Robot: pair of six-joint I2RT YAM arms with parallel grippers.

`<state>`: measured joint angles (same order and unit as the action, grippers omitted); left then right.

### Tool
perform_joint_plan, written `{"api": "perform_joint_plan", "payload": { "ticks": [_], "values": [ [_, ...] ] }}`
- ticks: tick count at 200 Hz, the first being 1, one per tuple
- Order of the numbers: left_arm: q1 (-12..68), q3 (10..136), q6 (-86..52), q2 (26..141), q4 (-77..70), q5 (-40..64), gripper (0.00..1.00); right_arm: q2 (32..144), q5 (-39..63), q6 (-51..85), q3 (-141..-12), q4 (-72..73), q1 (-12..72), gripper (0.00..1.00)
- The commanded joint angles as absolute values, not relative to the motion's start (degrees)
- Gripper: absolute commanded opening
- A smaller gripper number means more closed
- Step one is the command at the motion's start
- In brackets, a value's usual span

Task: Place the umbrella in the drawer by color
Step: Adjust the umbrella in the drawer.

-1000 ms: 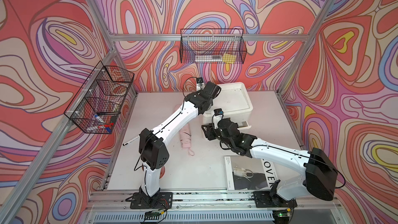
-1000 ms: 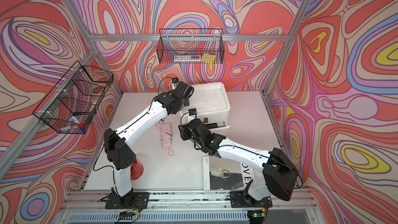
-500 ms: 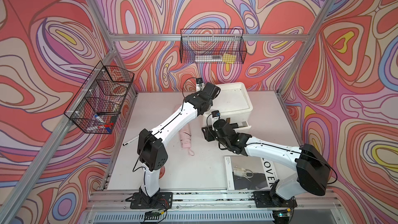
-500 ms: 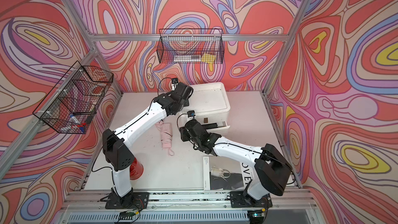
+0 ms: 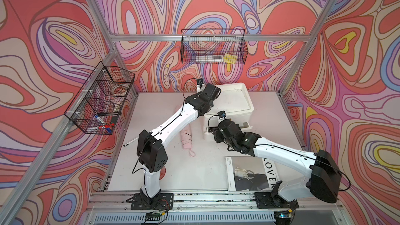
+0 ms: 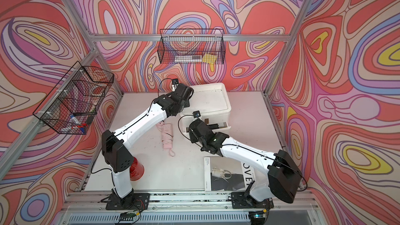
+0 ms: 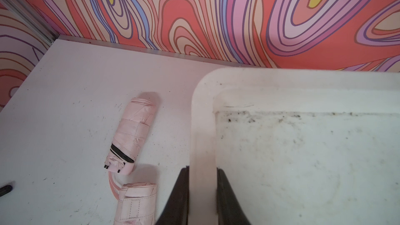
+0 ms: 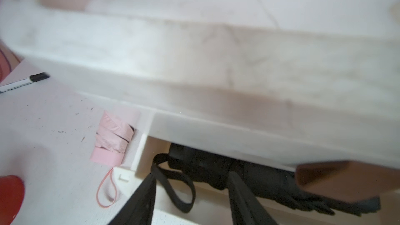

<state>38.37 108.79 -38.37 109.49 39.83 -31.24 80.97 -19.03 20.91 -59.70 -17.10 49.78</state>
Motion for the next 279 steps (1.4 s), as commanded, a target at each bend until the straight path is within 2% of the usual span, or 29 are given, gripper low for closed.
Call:
{"api": "perform_joint_plan", "payload": {
  "ticks": [1, 68, 135, 205, 279],
  "values": [
    [38.0, 107.2, -40.5, 108.3, 45.4, -27.0, 0.0, 77.7, -13.0, 19.6, -62.9, -20.1, 49.7, 0.57],
    [38.0, 106.8, -41.0, 107.9, 45.5, -26.0, 0.0, 82.4, -1.1, 22.6, -64.3, -17.4, 49.7, 0.51],
    [38.0, 105.7, -40.8, 106.6, 45.5, -26.4, 0.0, 89.1, -6.8, 22.0, -63.6, -16.9, 48.2, 0.51],
    [37.9, 105.2, -40.5, 106.2, 45.3, -26.7, 0.0, 87.7, -17.4, 19.5, -62.4, -21.5, 48.1, 0.51],
    [37.8, 105.4, -41.0, 106.3, 45.2, -27.1, 0.0, 78.4, -10.4, 22.1, -61.2, -22.5, 48.1, 0.51]
  ]
}}
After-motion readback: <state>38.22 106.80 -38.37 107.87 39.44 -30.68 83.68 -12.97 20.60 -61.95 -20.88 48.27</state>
